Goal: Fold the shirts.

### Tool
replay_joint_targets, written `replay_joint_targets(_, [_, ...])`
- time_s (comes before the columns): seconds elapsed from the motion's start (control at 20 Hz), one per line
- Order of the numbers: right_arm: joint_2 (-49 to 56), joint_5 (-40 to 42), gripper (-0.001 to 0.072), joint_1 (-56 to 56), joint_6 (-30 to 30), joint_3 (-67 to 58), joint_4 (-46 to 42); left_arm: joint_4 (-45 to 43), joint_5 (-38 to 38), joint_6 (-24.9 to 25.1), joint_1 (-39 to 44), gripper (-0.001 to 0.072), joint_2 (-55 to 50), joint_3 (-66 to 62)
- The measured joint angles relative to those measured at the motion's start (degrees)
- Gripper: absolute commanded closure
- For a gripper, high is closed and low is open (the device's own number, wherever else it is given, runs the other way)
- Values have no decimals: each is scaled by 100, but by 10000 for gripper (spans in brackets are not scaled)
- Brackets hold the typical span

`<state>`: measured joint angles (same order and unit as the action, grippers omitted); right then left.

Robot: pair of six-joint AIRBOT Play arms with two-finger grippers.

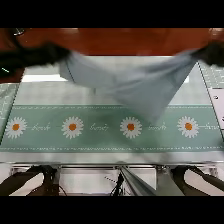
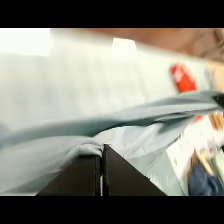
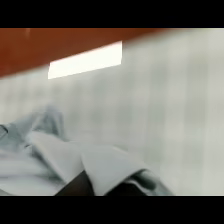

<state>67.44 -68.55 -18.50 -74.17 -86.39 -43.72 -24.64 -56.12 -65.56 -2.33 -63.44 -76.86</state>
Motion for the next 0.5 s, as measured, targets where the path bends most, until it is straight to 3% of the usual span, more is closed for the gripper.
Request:
replay_joint_targets(0.25, [-1491, -210, 684, 157, -372, -1534, -629, -649, -74, -262, -621, 681, 894, -2391])
replay_joint_targets(0.5, [-2997, -721, 684, 186, -658, -1851, -1362, -2013, -87, -590, -944, 681, 1993, -3130])
